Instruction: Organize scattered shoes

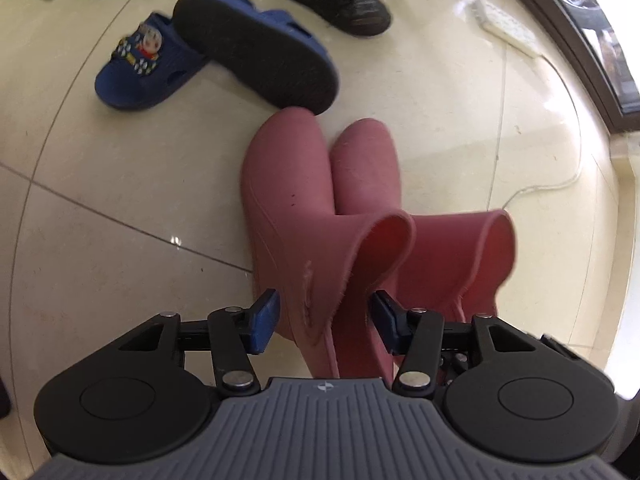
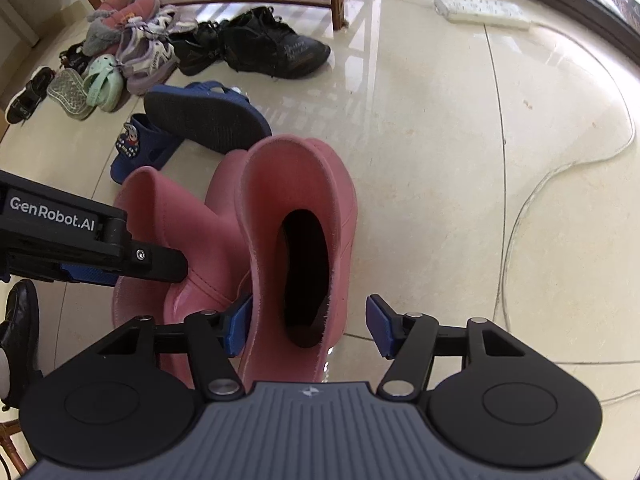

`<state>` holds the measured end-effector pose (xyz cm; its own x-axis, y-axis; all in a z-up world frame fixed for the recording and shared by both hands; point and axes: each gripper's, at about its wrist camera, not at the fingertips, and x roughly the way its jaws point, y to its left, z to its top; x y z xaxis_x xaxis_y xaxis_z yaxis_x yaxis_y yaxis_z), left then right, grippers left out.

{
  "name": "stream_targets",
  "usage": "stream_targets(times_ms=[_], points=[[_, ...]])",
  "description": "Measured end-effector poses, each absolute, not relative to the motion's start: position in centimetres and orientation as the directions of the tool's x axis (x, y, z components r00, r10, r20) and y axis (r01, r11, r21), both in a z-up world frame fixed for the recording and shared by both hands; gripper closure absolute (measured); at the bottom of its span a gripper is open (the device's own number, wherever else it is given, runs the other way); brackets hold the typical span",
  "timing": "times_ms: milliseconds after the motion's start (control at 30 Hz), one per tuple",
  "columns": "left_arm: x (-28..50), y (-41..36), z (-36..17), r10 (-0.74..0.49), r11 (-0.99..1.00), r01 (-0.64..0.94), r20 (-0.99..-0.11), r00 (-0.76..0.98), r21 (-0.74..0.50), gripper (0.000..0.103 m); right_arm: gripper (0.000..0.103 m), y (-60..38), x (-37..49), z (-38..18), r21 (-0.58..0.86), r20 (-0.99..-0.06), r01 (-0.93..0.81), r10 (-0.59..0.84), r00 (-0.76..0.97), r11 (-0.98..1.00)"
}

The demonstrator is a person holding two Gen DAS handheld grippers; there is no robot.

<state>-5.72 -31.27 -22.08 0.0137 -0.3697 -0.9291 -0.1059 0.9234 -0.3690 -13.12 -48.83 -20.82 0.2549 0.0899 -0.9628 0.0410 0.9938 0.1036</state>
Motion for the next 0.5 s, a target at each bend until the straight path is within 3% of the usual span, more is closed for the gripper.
stream_targets(times_ms=[200, 500], points=[[-4.7, -32.4, -23.0, -0.391, 0.918, -0.084, -0.921, -0.009, -0.388, 0.047, 0.055, -48.0, -12.1, -22.7, 0.083, -0.968, 0.046, 0.070, 0.241, 0.995], [-4.6, -33.1, -22.6, -0.387, 0.918, -0.103, -0.922, -0.021, -0.383, 0.044, 0.056, -48.1, -12.2, -23.6, 0.124, -0.962, 0.078, 0.100, 0.254, 0.989]])
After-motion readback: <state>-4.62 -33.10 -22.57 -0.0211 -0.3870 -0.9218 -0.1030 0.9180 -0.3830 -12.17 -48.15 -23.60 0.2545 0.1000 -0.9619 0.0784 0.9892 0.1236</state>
